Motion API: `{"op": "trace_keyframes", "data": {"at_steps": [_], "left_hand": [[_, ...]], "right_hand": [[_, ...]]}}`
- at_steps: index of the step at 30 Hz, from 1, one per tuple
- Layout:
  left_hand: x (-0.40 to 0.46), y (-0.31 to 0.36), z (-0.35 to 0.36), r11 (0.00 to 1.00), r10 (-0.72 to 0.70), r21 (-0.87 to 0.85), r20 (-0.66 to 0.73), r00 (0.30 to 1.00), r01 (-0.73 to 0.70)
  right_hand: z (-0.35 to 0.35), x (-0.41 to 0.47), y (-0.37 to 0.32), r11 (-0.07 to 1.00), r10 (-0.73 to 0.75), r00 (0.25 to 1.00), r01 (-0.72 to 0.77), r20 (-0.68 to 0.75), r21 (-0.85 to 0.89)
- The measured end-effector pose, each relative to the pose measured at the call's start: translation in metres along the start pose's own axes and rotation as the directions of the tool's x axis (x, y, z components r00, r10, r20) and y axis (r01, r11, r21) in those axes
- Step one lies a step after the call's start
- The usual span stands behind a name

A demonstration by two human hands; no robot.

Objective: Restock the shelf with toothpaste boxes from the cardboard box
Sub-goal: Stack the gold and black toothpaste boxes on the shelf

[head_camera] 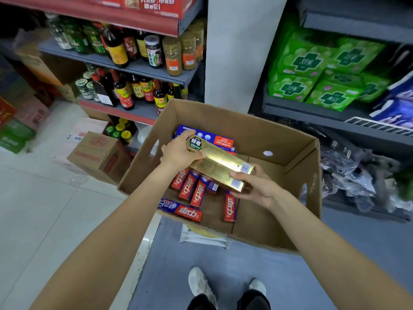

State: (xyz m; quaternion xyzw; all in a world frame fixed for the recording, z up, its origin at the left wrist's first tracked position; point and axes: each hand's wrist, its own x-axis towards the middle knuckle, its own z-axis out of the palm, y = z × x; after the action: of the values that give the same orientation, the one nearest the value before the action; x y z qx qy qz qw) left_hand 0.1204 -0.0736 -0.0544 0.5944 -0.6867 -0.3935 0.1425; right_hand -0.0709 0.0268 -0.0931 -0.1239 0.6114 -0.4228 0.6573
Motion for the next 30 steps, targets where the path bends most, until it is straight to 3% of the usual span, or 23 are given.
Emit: {"op": "trace_keyframes", "data": {"at_steps": [6,10,16,20,23,27,30], "left_hand": [[0.001,0.09,0.009,0.968,0.232,0.083,0.064,0.971,-0.237],[0.002,0.152,0.04,0.943,0.319,0.081,0.053,0.946,-0.322],[0.001,0.272,0.097,0.908,0.42,0.032,-0.072,0.905,-0.419],[0.008,0.346,0.13,0.892,0.447,0.159,-0.177,0.877,-0.422],[0.013,0.397,0.153,0.786,0.594,0.34,-0.185,0.783,-0.516],[0.028,0.456,0.17,0.6,0.691,0.524,0.042,0.722,-0.604],[0.042,0.492,0.179,0.502,0.75,0.568,0.09,0.655,-0.652]], "right_hand": [[-0.054,-0.037,-0.07,0.99,-0.129,0.991,0.131,-0.045,0.06],[-0.109,-0.062,-0.11,0.961,-0.265,0.96,0.27,-0.096,0.052],[-0.21,-0.108,-0.179,0.895,-0.436,0.891,0.444,-0.126,0.038],[-0.273,-0.135,-0.229,0.845,-0.533,0.84,0.534,-0.099,-0.022],[-0.314,-0.15,-0.258,0.805,-0.593,0.801,0.588,-0.082,-0.08],[-0.357,-0.157,-0.286,0.747,-0.659,0.749,0.641,-0.073,-0.175],[-0.381,-0.153,-0.304,0.724,-0.687,0.722,0.67,-0.081,-0.164]]}}
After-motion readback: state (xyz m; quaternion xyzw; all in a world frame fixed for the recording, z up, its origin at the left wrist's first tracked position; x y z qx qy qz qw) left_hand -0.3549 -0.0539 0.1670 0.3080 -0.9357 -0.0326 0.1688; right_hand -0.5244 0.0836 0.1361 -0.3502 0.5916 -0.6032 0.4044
